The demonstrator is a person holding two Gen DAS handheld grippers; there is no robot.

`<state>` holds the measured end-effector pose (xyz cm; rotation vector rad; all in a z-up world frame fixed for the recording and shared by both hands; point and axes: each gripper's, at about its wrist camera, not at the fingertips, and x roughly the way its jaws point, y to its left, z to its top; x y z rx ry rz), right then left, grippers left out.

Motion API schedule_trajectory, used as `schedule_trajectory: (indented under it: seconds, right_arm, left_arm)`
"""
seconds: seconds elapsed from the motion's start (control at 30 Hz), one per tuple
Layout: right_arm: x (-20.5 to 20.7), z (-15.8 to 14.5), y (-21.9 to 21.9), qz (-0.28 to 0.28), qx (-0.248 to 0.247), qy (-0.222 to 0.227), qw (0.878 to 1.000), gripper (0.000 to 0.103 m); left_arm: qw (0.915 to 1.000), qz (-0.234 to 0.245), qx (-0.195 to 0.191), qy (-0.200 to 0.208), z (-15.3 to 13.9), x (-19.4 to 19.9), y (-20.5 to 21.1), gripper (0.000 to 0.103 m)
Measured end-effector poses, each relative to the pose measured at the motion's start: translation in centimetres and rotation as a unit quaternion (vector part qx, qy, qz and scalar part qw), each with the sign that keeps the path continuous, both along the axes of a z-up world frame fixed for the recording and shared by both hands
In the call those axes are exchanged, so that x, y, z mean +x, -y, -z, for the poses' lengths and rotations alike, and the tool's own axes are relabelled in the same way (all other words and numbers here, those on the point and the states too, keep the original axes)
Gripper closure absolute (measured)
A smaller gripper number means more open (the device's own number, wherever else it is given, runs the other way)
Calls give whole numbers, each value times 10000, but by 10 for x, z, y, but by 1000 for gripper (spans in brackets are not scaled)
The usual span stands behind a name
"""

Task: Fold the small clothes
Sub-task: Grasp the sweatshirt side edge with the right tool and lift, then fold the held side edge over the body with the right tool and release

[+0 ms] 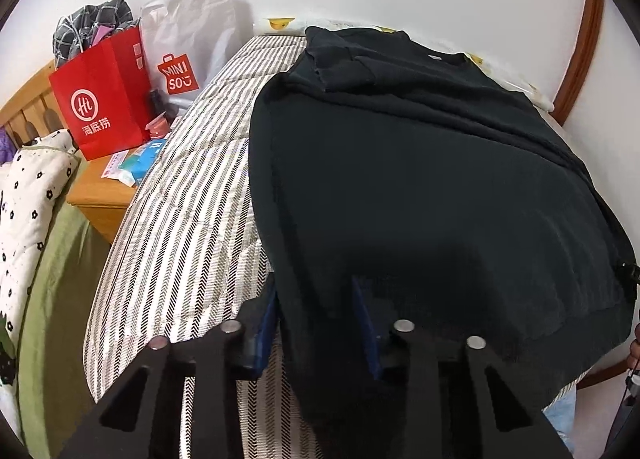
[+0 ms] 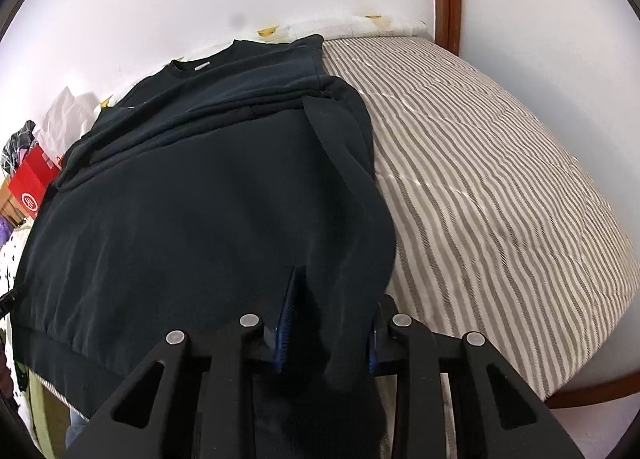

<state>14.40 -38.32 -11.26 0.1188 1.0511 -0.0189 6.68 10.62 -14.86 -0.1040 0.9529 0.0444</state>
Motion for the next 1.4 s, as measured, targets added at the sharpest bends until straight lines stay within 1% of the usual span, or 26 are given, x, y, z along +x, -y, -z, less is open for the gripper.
schedule_trajectory:
  seconds: [0.03, 0.07, 0.13, 0.17, 0.2, 0.27, 0.33, 0.4, 0.47, 0.63, 0.73, 0.87, 1.03, 1.2, 1.3, 1.4]
  right_arm:
    - [3, 0, -2, -79, 24, 3, 10000, 91]
    - [3, -1, -1, -109, 44, 31, 9999, 93]
    - [2, -6, 0, -147, -12, 166, 9998, 94]
    - [-1, -10, 2, -166, 7, 242, 9996, 95]
    - [-6, -17, 9, -170, 151, 355, 9991, 95]
    - [-12, -29, 17, -180, 367, 498, 9979, 95]
    - [-19, -42, 27, -209, 527, 649, 9963, 95]
    - [-23, -55, 31, -214, 526, 797, 9952, 95]
    - [-21, -63, 32, -227, 506, 889, 9945, 95]
    - [-4, -82, 30, -244, 485, 1157, 9918, 95]
    - [13, -96, 26, -274, 465, 1375, 9890, 95]
    - [49, -110, 24, -205, 469, 1516, 9871, 95]
    - [98, -113, 21, -200, 439, 1562, 9865, 95]
    - [149, -106, 16, -185, 391, 1532, 9872, 95]
    - [182, -91, 14, -207, 301, 1419, 9892, 95]
    - [206, -74, 15, -179, 258, 1269, 9914, 95]
  left_arm:
    - [10000, -12, -17, -9, 0, 0, 0, 86]
    - [10000, -25, -61, -32, -1, 0, -1, 93]
    - [9997, -109, -205, -37, -4, 0, -5, 95]
    - [9996, -116, -264, 23, -8, -3, -7, 95]
    - [9995, -108, -275, 98, -13, -6, -8, 95]
    - [9989, -50, -380, 286, -27, -13, -10, 96]
    - [9973, 30, -594, 439, -42, -19, -13, 96]
    - [9953, 154, -763, 571, -59, -23, -13, 96]
    - [9941, 203, -816, 679, -70, -22, -12, 96]
    - [9922, 228, -762, 960, -93, -6, -11, 96]
    - [9910, 204, -748, 1092, -106, 11, -11, 96]
    - [9902, 185, -573, 1259, -119, 39, -11, 96]
    - [9901, 128, -465, 1322, -126, 86, -13, 96]
    - [9907, 145, -381, 1299, -123, 136, -11, 96]
    - [9924, 76, -395, 1163, -113, 167, -10, 96]
    - [9943, 15, -399, 988, -98, 198, -10, 96]
